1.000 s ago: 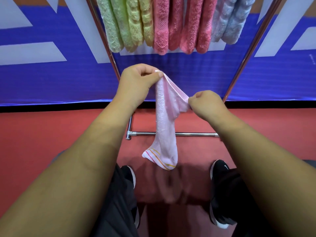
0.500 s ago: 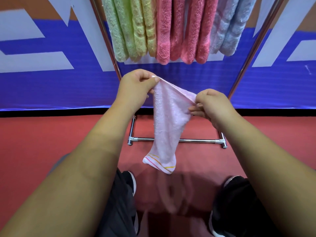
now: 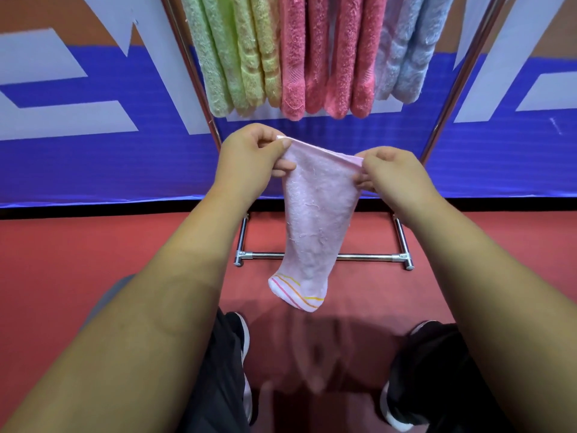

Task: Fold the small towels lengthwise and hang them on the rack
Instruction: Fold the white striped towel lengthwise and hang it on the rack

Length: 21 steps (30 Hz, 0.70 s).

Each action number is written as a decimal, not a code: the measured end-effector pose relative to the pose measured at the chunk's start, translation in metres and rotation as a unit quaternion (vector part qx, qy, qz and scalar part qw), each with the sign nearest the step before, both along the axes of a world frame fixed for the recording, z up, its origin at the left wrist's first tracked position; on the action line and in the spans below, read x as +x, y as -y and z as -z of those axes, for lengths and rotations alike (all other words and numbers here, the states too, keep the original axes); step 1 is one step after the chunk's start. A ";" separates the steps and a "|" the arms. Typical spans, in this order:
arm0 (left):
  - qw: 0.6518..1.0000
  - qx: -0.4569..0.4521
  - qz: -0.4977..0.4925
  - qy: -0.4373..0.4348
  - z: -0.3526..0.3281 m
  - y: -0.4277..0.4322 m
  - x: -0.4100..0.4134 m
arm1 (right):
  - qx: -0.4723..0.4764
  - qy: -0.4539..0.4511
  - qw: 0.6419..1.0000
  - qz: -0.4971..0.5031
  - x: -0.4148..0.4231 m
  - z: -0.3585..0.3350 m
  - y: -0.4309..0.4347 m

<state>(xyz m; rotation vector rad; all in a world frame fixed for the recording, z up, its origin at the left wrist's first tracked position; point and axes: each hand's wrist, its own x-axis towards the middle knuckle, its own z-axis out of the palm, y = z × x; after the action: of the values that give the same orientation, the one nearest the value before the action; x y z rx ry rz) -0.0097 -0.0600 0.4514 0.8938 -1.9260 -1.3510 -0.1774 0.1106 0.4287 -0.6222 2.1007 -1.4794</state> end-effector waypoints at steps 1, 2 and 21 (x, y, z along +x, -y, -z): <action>1.000 0.019 -0.006 -0.015 -0.002 0.000 0.001 | 0.011 -0.041 0.999 -0.025 0.002 -0.005 -0.003; 0.999 0.039 -0.010 -0.027 -0.004 -0.001 0.001 | 0.025 -0.089 0.995 -0.038 0.005 -0.009 -0.005; 0.974 -0.021 -0.083 -0.208 -0.040 -0.035 0.024 | -0.194 -0.218 0.955 0.055 0.035 -0.052 -0.018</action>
<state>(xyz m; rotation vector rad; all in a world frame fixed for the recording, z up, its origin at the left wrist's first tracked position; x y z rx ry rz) 0.0140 -0.0254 0.4913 0.6689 -1.5192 -1.2744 -0.1420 0.1289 0.4810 -1.0786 2.1976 -1.9918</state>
